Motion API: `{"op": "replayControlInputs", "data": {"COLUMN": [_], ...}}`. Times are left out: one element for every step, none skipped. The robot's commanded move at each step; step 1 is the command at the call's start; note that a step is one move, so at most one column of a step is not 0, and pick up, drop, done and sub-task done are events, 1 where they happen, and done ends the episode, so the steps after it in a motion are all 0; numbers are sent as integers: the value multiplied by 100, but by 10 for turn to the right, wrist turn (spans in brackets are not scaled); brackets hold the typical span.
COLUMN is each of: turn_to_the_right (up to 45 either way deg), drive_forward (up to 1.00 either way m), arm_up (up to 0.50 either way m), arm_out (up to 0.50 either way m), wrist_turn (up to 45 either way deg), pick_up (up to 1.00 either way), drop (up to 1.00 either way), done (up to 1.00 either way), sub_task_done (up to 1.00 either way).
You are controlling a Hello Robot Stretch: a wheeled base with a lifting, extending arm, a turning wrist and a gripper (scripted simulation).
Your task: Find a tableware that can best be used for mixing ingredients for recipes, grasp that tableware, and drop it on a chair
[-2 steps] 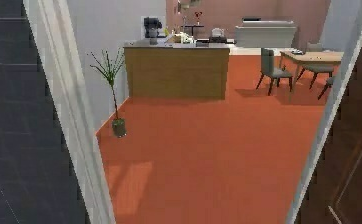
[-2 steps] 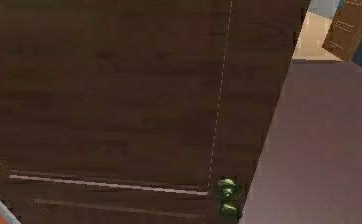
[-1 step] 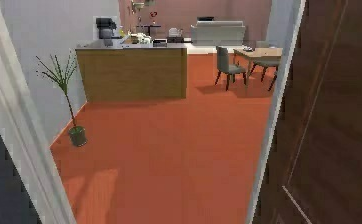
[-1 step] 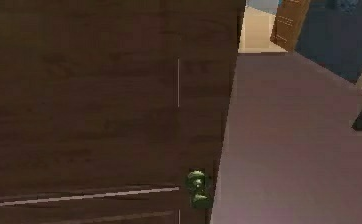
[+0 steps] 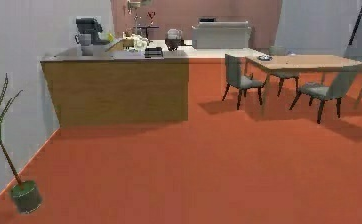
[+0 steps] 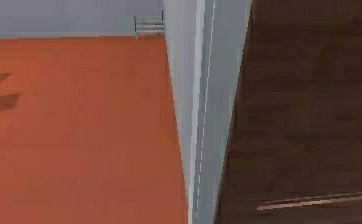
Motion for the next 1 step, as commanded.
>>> {"op": "replayControlInputs", "data": {"turn_to_the_right": [300], "drive_forward": [0], "arm_up": [0], "arm_out": [0], "wrist_turn": [0], "pick_up": [0], "drop": [0], "done": [0], "sub_task_done": [0]}}
